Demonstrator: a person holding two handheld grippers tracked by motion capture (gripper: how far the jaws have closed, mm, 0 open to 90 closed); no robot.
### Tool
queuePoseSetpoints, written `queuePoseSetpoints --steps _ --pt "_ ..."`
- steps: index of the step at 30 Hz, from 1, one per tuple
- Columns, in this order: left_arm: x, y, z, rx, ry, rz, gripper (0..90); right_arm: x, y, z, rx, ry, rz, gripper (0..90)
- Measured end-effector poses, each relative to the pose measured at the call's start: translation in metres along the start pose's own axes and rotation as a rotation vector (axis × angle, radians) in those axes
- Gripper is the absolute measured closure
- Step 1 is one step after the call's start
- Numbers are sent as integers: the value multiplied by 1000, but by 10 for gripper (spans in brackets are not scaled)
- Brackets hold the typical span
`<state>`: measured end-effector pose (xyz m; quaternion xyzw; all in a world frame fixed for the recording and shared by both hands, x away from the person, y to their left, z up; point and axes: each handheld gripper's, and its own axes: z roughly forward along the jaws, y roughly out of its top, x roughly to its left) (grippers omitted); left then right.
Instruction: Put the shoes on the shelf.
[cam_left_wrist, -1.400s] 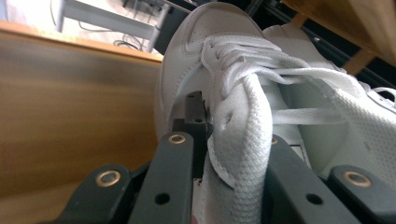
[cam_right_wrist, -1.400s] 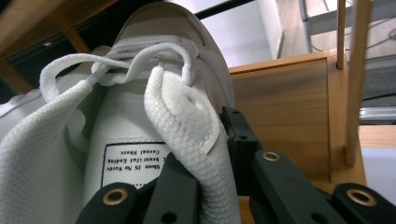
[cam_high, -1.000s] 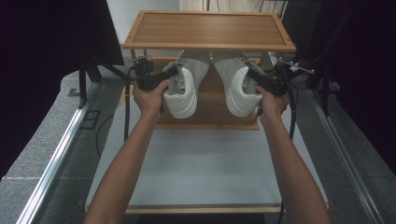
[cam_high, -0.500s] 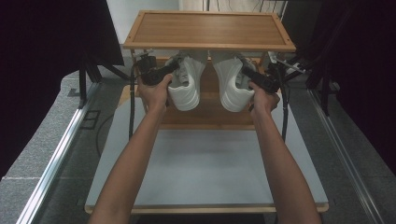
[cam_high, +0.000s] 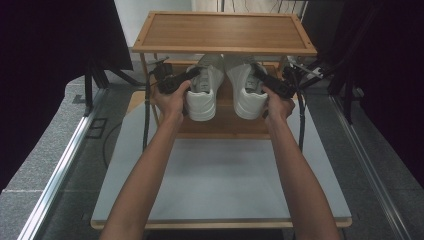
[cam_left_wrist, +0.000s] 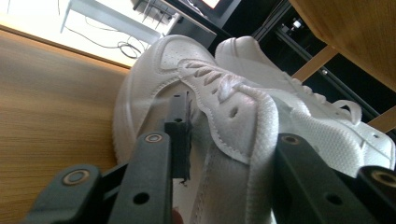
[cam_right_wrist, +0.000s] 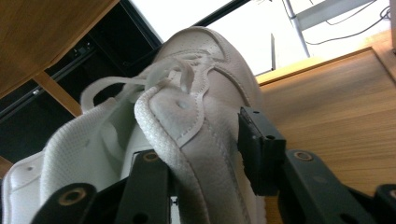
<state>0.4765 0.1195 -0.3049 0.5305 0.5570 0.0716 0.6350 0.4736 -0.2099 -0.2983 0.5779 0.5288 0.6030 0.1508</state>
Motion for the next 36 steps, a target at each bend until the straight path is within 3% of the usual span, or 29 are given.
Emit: queuePoseSetpoints --steps 1,5,9,11,15,20,21,22,24,36 --pt "-2 0 3 -24 -3 -35 679 0 0 0 2 5 -1 615" --pt "1 -2 4 -7 -36 -49 606 1 0 3 6 18 1 555" --pt "3 -2 6 -5 -74 -81 509 6 0 5 18 1 -34 508" --pt "5 -2 6 8 -84 -76 471 8 0 7 24 -3 -49 444" --pt "7 -1 5 -12 -128 -113 410 6 1 9 9 2 -18 382" --pt "7 -2 2 -19 -133 -90 368 7 1 9 -17 -3 -6 355" --pt "6 -2 1 -19 -130 -78 368 8 1 9 -22 -7 -3 351" --pt "9 -2 -2 9 -137 -30 368 8 1 9 -28 -12 -4 345" --pt "8 -2 -5 17 -140 -8 368 10 1 10 -35 -18 5 324" --pt "2 -2 -13 -4 -171 -3 369 8 1 10 -38 -6 -8 279"
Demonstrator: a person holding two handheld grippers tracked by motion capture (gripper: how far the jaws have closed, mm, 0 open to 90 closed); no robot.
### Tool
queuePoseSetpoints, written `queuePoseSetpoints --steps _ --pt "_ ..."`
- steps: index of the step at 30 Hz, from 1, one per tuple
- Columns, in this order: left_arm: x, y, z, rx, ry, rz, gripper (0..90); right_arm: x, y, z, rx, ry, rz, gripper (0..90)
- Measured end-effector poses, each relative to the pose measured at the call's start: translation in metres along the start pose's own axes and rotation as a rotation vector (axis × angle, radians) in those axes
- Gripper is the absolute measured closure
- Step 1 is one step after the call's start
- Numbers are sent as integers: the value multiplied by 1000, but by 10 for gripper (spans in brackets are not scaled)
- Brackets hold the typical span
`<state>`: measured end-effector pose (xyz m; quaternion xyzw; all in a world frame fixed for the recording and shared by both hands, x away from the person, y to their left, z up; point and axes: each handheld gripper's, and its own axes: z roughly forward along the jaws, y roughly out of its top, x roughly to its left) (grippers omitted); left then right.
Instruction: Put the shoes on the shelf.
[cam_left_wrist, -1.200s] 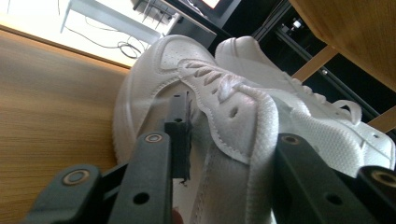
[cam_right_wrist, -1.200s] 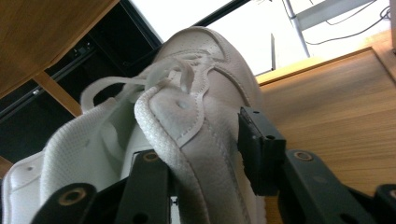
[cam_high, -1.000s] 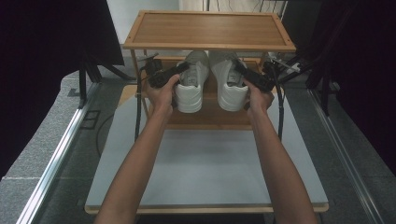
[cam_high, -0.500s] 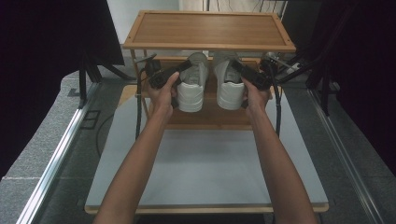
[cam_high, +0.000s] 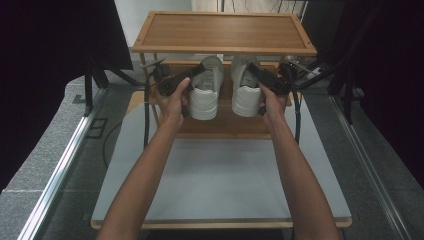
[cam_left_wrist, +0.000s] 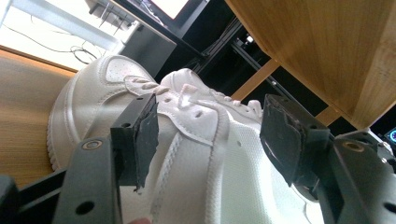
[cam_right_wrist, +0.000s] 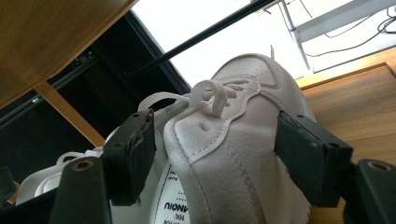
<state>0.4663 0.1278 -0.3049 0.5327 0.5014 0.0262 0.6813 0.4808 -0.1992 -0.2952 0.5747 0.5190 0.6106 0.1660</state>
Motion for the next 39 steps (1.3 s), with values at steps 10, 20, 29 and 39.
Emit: queuePoseSetpoints --steps 10,20,29,39 --pt "1 -2 -3 2 1 5 367 11 0 -6 -41 -41 -90 310" --pt "0 -2 -6 7 -1 9 367 16 6 -23 -97 81 -206 253" --pt "-5 1 -32 3 -6 46 386 14 8 -55 -64 88 -270 313" --pt "-13 -22 -76 57 3 151 410 21 -27 -98 42 93 -380 385"
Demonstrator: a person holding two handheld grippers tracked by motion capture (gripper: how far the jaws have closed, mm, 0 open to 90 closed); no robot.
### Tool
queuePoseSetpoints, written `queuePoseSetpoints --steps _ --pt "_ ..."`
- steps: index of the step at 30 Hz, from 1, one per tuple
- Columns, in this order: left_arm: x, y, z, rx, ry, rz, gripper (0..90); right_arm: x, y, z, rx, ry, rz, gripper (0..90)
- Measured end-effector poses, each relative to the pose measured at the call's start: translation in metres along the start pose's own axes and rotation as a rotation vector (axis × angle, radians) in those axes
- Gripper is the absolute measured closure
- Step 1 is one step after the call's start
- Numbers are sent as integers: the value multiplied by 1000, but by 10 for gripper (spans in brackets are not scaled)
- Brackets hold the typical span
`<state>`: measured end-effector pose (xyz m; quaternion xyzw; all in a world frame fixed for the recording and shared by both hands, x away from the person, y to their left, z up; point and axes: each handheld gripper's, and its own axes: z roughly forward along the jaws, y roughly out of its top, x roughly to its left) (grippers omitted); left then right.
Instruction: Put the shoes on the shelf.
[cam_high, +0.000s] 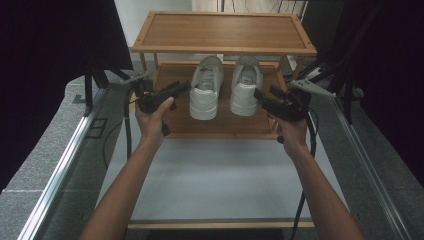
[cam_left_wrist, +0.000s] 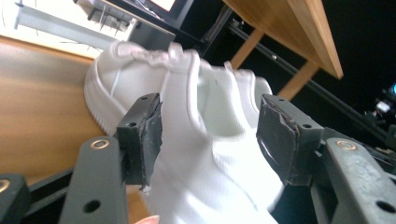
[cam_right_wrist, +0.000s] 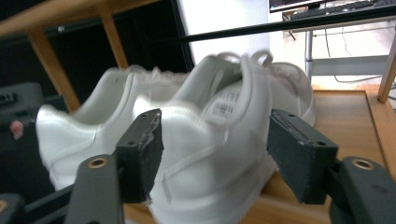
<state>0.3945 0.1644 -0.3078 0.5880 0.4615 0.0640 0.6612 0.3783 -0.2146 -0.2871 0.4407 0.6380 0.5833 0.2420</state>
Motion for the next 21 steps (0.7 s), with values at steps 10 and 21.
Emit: queuePoseSetpoints --steps 10,21 --pt "-17 -24 -13 128 16 186 709 10 -15 -7 38 40 -88 708" --pt "-22 -31 4 165 17 208 741 27 -21 12 130 110 -163 740"
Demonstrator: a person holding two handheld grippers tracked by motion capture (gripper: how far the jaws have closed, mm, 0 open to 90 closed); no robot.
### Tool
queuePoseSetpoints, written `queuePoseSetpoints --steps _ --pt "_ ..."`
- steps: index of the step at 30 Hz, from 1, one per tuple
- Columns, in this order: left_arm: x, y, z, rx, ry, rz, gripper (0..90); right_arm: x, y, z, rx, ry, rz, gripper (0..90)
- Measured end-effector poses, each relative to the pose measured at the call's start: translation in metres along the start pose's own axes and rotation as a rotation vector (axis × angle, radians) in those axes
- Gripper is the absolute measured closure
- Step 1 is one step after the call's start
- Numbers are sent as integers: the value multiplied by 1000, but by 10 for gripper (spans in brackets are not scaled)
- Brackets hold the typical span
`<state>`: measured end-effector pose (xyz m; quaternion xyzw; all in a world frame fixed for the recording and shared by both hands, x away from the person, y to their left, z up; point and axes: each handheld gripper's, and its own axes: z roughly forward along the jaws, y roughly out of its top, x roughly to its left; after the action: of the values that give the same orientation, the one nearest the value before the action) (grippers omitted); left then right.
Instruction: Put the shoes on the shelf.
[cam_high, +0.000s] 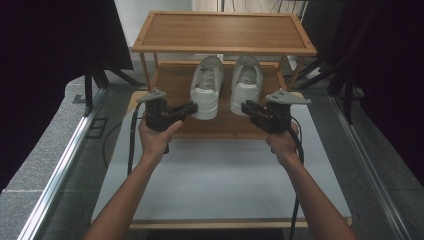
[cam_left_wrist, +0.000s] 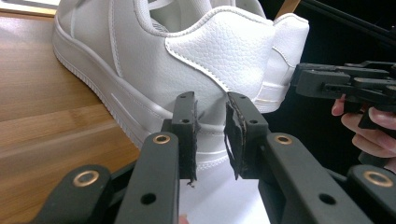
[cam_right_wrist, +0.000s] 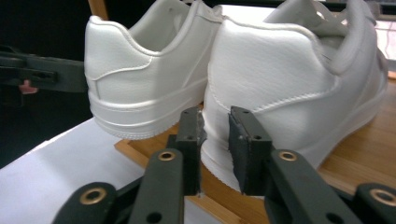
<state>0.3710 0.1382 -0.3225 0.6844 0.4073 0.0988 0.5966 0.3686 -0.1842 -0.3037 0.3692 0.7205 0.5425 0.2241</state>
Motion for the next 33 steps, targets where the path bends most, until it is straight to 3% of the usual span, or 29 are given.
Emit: queuePoseSetpoints --steps 6,10,12,15,18,23,26,30,33 --pt "-5 0 10 2 -21 -7 769 -3 -1 -3 -10 1 13 719" --pt "-10 2 17 1 -22 -5 767 -10 0 -8 -34 -32 24 690" --pt "-10 3 19 -3 0 4 744 -19 1 -13 -56 -72 55 700" --pt "-7 4 21 -7 -20 -20 730 -40 4 -13 -63 -125 95 724" --pt "-7 3 24 -14 -32 -34 726 -57 6 -5 -31 -144 128 735" --pt "-9 4 27 -11 -26 -23 711 -75 11 14 15 -209 160 734" --pt "-2 4 22 -35 -17 -41 702 -86 11 25 36 -242 177 735" --pt "14 8 14 -54 47 -85 714 -95 10 31 30 -229 217 750" --pt "19 15 20 -33 116 -104 720 -96 10 34 40 -237 203 759"
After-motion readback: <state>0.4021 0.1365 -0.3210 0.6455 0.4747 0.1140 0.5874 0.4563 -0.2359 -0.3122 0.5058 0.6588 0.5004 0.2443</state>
